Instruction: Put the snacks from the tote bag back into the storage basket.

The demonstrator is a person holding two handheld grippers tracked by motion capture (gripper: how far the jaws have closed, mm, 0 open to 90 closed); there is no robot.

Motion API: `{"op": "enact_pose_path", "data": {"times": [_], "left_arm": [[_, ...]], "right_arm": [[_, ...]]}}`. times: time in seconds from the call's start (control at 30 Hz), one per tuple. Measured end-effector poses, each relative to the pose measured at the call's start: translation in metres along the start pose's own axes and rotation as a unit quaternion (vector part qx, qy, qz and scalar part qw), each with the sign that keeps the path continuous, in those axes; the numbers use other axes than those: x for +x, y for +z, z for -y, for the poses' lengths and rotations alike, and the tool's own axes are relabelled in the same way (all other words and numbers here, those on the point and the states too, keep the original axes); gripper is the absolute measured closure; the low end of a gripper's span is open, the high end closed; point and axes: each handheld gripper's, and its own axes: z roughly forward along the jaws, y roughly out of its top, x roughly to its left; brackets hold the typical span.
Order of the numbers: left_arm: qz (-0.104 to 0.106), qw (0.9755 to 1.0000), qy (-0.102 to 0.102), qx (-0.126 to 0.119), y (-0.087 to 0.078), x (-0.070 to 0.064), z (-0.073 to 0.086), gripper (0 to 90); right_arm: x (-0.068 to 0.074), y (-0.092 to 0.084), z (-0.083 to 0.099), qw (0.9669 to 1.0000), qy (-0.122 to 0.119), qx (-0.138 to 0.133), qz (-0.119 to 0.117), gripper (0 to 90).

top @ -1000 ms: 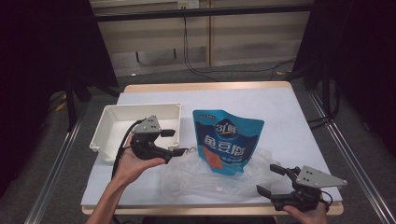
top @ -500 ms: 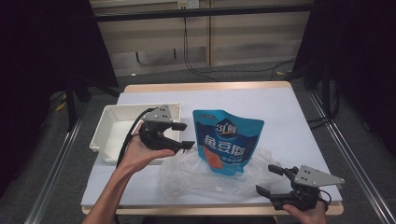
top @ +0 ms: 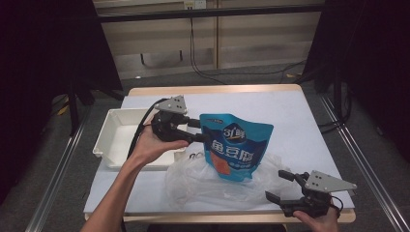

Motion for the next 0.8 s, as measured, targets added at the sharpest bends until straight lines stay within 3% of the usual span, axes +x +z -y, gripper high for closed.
{"op": "enact_pose_path", "data": {"times": [0.23, 0.4, 0.6, 0.73, 0.8], "left_arm": [[0.021, 0.9998, 0.003, -0.005, 0.002, 0.004, -0.014, 51.3], [0.023, 0.9997, 0.007, -0.001, 0.005, 0.005, -0.019, 49.5], [0.021, 0.9989, 0.037, 0.019, 0.008, 0.003, -0.029, 59.1], [0.020, 0.9987, 0.039, 0.028, 0.010, 0.004, -0.035, 64.0], [0.029, 0.9987, 0.035, 0.024, 0.012, 0.005, -0.037, 66.9]], "right_arm": [[0.000, 0.000, 0.000, 1.0000, 0.000, 0.002, -0.002, 17.8], [0.000, 0.001, 0.000, 1.0000, -0.001, 0.003, -0.004, 17.7], [0.000, 0.000, 0.000, 1.0000, -0.001, 0.003, -0.003, 17.7], [0.000, 0.001, 0.000, 1.0000, -0.002, 0.002, -0.003, 17.7], [0.000, 0.000, 0.000, 1.0000, -0.001, 0.002, -0.003, 17.7]]}}
